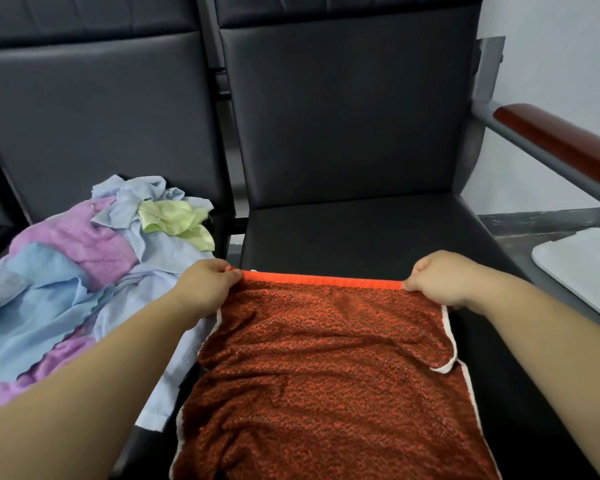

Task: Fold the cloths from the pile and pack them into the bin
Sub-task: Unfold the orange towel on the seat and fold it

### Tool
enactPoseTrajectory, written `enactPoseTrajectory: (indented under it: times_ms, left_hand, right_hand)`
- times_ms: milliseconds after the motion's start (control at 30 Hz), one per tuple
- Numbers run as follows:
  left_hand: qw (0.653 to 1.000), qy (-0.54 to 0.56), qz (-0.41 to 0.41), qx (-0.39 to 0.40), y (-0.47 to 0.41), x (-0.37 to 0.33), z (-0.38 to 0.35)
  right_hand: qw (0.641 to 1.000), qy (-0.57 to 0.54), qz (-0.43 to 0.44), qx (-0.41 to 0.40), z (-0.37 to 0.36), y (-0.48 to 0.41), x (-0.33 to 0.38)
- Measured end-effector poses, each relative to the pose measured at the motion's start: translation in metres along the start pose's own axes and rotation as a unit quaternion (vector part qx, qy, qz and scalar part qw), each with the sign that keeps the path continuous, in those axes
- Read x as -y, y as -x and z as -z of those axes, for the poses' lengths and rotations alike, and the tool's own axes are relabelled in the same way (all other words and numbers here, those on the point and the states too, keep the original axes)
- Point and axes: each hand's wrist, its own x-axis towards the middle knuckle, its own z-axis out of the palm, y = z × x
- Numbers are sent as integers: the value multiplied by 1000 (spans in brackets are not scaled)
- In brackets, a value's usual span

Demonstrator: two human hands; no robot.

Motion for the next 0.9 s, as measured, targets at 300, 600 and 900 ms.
enactPoseTrajectory:
  times_ms: [300, 600, 900]
  left_hand:
    - [992, -116, -16, -39, -10, 0, -12]
    - [989, -139, -48, 2, -13, 2, -10]
    - [972, -187, -145, 2, -9, 2, 6]
  right_hand:
    - [993, 118, 9, -8, -2, -3, 3]
    - [991, 137, 3, -15, 5, 0, 0]
    - [990, 129, 46, 3, 8, -6, -8]
